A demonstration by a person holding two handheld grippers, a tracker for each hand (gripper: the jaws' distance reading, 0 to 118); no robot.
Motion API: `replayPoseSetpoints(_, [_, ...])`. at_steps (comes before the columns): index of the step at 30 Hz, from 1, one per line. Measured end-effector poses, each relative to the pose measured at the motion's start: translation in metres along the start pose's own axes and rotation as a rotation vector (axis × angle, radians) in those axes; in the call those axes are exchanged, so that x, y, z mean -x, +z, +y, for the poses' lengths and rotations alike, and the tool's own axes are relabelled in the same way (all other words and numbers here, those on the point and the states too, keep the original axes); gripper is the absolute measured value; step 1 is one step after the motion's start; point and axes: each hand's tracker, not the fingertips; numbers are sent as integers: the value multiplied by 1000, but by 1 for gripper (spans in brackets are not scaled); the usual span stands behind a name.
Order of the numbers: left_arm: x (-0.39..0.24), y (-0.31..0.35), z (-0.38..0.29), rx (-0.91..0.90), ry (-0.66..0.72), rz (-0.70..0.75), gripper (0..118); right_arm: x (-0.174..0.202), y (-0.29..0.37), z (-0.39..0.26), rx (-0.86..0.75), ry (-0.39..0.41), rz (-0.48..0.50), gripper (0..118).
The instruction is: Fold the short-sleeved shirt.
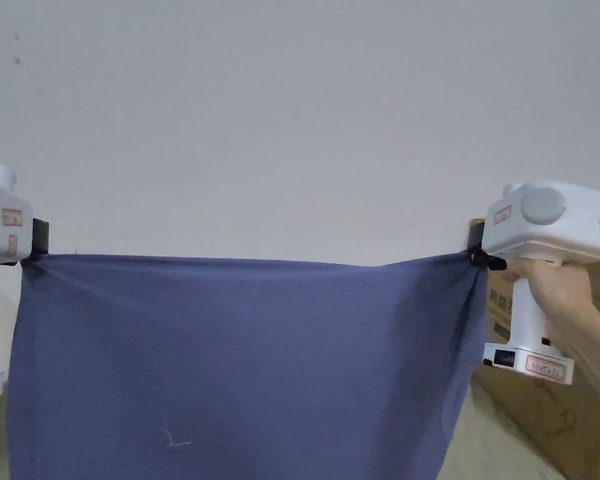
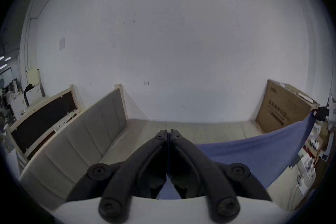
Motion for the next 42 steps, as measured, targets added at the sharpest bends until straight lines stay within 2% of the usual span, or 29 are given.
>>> replayPoseSetpoints(4, [-10, -30, 41, -59, -21, 13, 0, 18, -18, 56, -66, 33, -18, 3])
replayPoseSetpoints(6, [-13, -46, 60, -84, -7, 10, 0, 26, -23, 83, -91, 22, -31, 3])
replayPoseSetpoints(11, [-20, -71, 88, -173, 8, 24, 0, 40, -20, 117, -169, 34, -55, 3])
replayPoseSetpoints(13, [-21, -73, 87, -232, 47, 33, 0, 43, -22, 116, -182, 68, -57, 3])
replayPoseSetpoints(15, [-23, -82, 82, -215, 39, 44, 0, 44, -30, 109, -177, 128, -68, 3])
replayPoseSetpoints(19, [-32, -111, 43, -172, -44, 64, 0, 33, -66, 73, -113, 101, -58, 3])
replayPoseSetpoints(21, [-32, -135, 13, -103, -49, 69, 0, 28, -92, 46, -48, 122, -72, 3])
replayPoseSetpoints(25, [-39, -193, -67, 34, -64, 77, 0, 16, -154, -25, 80, 168, -96, 3])
replayPoseSetpoints(29, [-54, -246, -162, 158, -127, 96, 0, -6, -222, -106, 241, 143, -136, 3])
replayPoseSetpoints(32, [-62, -278, -230, 294, -109, 88, 0, -23, -262, -168, 366, 155, -168, 3])
replayPoseSetpoints(35, [-65, -295, -292, 385, -71, 100, 0, -38, -283, -224, 470, 178, -190, 3])
replayPoseSetpoints(37, [-67, -294, -323, 419, -102, 98, 0, -48, -289, -255, 516, 178, -203, 3])
replayPoseSetpoints(42, [-55, -277, -362, 476, -150, 89, 0, -71, -283, -305, 573, 179, -207, 3])
